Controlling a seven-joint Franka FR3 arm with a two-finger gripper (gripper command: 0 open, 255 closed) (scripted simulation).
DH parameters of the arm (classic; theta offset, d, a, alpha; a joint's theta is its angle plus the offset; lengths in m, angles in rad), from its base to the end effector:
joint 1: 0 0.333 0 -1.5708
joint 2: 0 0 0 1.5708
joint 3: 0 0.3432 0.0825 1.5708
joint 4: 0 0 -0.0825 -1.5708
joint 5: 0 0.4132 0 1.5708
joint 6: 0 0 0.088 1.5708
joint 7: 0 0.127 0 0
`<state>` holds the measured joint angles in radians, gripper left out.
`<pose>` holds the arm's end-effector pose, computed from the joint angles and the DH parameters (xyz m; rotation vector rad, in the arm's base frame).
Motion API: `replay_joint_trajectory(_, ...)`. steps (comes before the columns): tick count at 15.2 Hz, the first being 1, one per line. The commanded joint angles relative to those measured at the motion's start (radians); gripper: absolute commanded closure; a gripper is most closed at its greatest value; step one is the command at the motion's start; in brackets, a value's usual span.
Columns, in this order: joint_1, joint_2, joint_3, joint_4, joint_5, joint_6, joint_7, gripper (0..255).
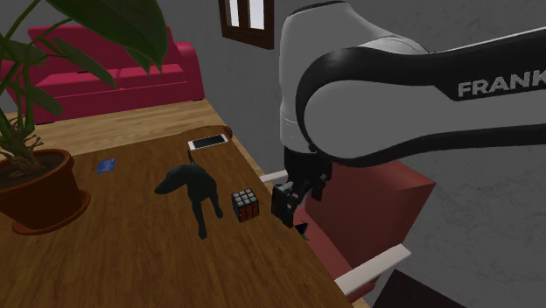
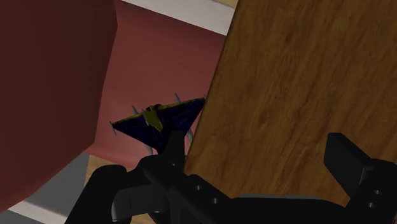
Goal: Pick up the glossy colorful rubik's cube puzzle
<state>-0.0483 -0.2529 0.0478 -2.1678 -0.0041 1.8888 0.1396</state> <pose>0.4955 0.0006 0.4948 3.1160 -0.2192 -0.0394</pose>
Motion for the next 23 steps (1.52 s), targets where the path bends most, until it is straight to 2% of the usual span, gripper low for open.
replay_joint_trajectory(1, -0.004, 0.077, -0.002, 0.057, -0.002, 0.027, 0.003, 0)
replay_joint_trajectory(8, -0.010, 0.341, -0.006, 0.281, -0.005, 0.088, 0.023, 0)
replay_joint_trajectory(14, -0.012, 0.576, -0.012, 0.534, -0.005, 0.089, 0.036, 0)
replay_joint_trajectory(23, -0.012, 0.619, -0.013, 0.488, -0.006, 0.178, 0.037, 0)
